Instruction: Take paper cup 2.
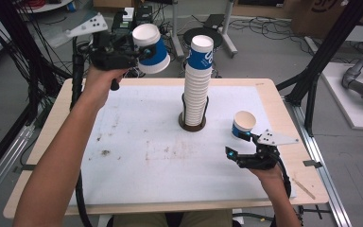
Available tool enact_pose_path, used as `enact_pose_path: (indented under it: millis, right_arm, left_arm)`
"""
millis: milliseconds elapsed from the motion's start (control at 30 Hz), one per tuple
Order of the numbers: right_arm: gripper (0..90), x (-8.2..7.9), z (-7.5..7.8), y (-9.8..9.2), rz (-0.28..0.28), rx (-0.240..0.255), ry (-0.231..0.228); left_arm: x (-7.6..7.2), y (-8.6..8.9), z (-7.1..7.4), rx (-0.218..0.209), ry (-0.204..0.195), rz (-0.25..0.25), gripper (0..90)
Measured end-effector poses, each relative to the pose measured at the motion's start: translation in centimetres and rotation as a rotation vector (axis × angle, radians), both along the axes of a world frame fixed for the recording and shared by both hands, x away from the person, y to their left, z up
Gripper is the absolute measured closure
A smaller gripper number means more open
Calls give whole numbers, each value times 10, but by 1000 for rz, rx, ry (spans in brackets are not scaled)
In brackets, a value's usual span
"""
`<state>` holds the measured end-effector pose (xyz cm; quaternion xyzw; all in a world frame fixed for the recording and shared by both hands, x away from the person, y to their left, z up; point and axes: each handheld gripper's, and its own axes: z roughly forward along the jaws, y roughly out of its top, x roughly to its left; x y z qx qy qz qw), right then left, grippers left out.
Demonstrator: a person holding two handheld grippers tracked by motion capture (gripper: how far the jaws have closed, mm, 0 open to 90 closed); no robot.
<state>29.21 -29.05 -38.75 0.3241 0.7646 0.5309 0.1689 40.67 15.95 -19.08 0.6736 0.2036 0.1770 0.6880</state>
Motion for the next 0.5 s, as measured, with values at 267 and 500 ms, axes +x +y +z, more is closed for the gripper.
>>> enact_pose_path:
  millis: [267, 500]
  right_arm:
    - [189, 1, -4, 5, 8, -13, 14]
    - [189, 2, -7, 7, 9, -14, 21]
  left_arm:
    - [-23, 15, -40, 46, 12, -13, 278]
    - [-40, 22, -70, 68, 27, -31, 278]
